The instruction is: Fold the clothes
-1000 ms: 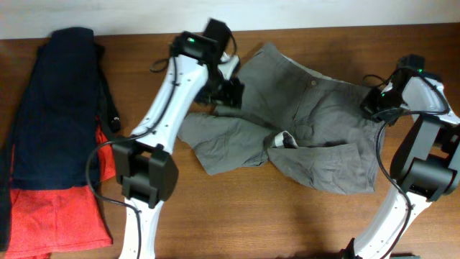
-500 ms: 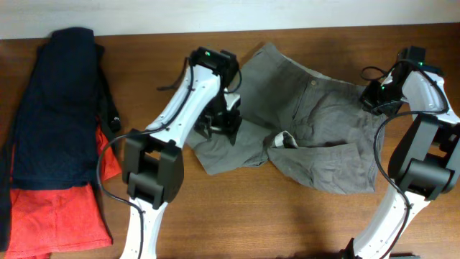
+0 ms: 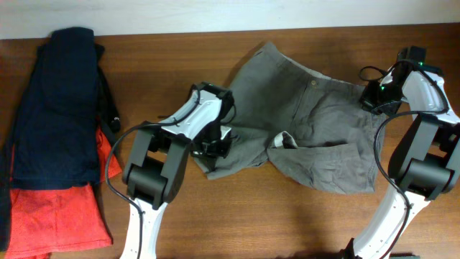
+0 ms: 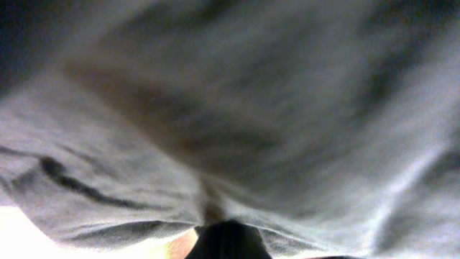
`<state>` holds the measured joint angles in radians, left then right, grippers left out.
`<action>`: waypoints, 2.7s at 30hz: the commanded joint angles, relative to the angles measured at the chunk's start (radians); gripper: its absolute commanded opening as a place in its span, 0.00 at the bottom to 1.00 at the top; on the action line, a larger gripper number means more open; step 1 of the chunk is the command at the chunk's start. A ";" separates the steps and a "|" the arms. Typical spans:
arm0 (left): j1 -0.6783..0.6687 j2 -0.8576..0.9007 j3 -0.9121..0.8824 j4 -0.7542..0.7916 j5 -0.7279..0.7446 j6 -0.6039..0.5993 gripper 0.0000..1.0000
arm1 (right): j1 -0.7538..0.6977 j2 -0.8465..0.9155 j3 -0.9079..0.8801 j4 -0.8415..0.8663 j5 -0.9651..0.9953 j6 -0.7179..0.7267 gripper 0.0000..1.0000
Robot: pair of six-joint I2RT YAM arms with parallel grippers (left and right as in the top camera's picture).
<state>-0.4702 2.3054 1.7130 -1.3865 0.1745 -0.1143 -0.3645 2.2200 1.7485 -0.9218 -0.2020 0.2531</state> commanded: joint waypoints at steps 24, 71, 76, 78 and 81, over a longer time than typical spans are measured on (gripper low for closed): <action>0.087 -0.285 0.119 0.011 -0.051 -0.012 0.01 | 0.011 0.006 0.042 0.015 -0.162 -0.154 0.08; 0.376 -0.552 0.137 0.268 -0.220 -0.184 0.63 | 0.629 0.372 0.280 0.244 0.226 -0.137 0.56; 0.319 -0.508 0.137 0.268 -0.220 -0.185 0.63 | 0.517 0.390 0.280 0.271 0.374 0.043 0.59; 0.299 -0.482 0.137 0.264 -0.219 -0.185 0.63 | 0.473 0.390 0.283 0.275 0.375 0.081 0.65; 0.259 -0.420 0.137 0.259 -0.216 -0.185 0.63 | 0.376 0.389 0.310 0.240 0.328 0.153 0.75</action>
<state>-0.1822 1.8221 1.8515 -1.1194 -0.0345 -0.2890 0.1123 2.5168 2.0766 -0.6231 0.1013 0.2867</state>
